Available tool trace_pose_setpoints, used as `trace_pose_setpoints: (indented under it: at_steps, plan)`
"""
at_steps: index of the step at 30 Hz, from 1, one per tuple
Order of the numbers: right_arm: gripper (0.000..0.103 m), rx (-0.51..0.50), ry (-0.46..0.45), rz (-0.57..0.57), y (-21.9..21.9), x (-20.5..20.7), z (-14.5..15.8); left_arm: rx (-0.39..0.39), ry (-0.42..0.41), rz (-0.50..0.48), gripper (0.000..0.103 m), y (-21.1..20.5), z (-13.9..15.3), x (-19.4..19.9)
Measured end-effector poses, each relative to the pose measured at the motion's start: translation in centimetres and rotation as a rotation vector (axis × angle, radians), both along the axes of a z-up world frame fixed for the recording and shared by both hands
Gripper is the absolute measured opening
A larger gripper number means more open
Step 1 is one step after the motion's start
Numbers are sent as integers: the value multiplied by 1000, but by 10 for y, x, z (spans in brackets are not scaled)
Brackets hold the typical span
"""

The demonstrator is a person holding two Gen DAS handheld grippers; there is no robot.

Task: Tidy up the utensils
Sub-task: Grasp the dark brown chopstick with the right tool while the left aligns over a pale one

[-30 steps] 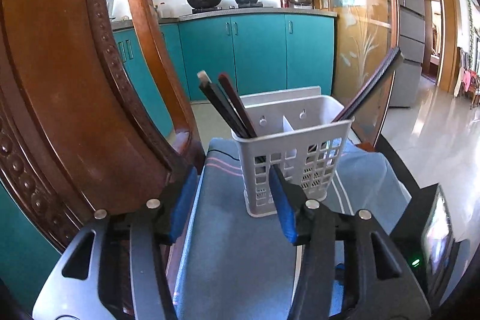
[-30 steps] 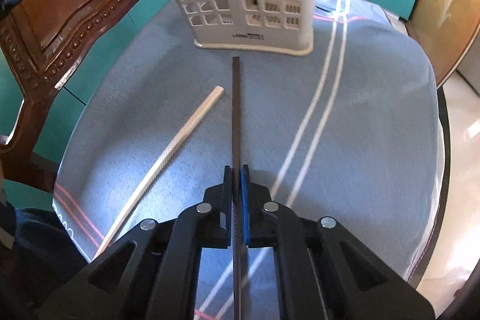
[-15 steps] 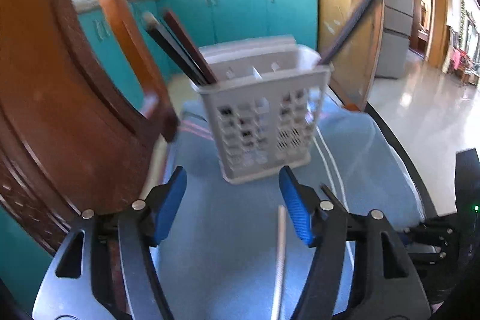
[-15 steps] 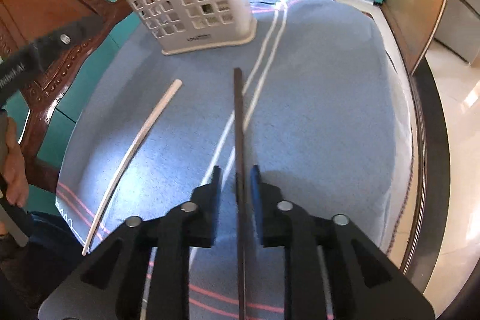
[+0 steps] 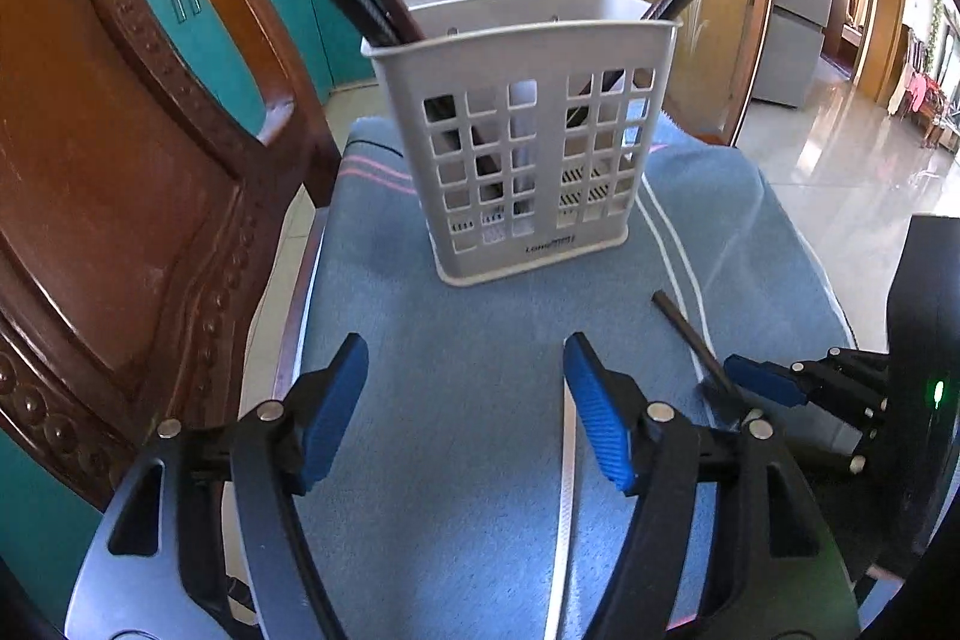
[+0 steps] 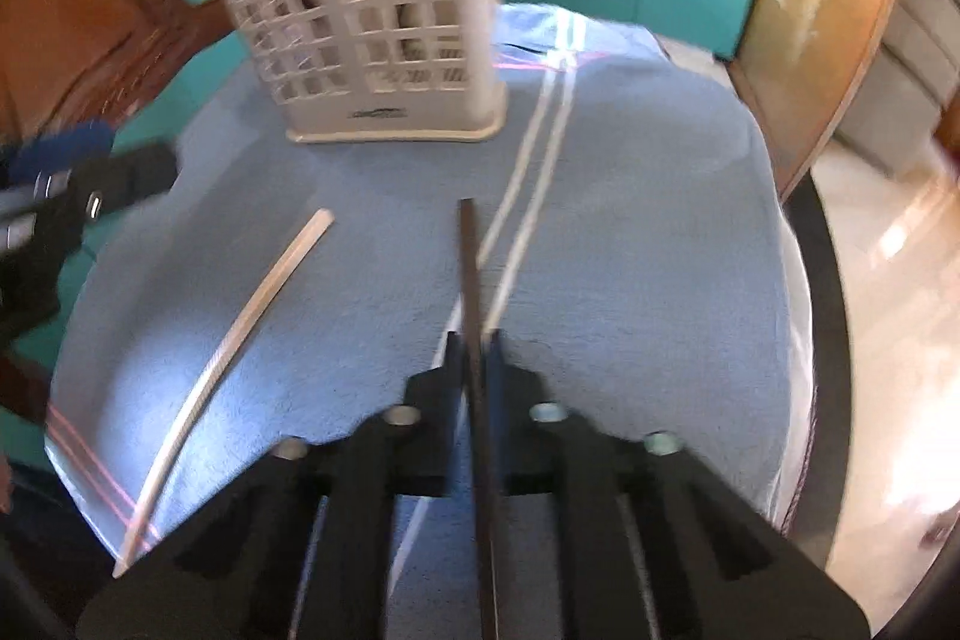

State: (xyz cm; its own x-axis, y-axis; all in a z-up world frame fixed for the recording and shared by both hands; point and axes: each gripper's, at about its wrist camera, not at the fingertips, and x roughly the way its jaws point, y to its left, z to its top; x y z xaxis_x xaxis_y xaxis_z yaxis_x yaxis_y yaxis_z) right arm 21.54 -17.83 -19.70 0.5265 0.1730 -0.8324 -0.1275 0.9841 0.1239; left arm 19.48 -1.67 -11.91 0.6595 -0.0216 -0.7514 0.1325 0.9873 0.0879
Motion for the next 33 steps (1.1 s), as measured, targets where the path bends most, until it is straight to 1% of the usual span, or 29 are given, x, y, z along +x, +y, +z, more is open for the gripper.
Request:
trace_pose_setpoints:
  at_steps: [1, 8, 9, 13, 16, 17, 18, 23, 28, 32, 33]
  plan:
    - [7, 32, 10, -13, -4, 0, 0, 0, 6, -1, 68, 1, -1, 0]
    - [7, 103, 28, -11, -8, -4, 1, 11, 31, -13, 69, -1, -5, -2]
    - [10, 106, 20, -15, -9, -4, 2, 11, 35, -14, 69, -1, -5, -2]
    - [13, 93, -28, -33, -12, -6, 11, 15, 46, -13, 71, -3, -8, -3]
    - [15, 63, -47, -35, -11, -8, 14, 9, 65, -21, 73, -4, -12, -3]
    - [16, 50, -51, -40, -11, -8, 15, 0, 81, -33, 74, -4, -16, -2]
    - [18, 43, -53, -44, -11, -10, 15, -20, 113, -57, 75, -5, -20, -2]
    - [19, 33, -56, -58, -18, -9, 18, -80, 224, -133, 75, -12, -40, -1]
    - [20, 35, -64, -67, -24, -9, 20, -68, 267, -161, 76, -20, -54, 1]
    - [22, 28, -64, -60, -24, -7, 19, -47, 283, -133, 76, -21, -67, 9]
    - [24, 28, -62, -53, -23, -6, 19, -41, 286, -124, 74, -21, -70, 11]
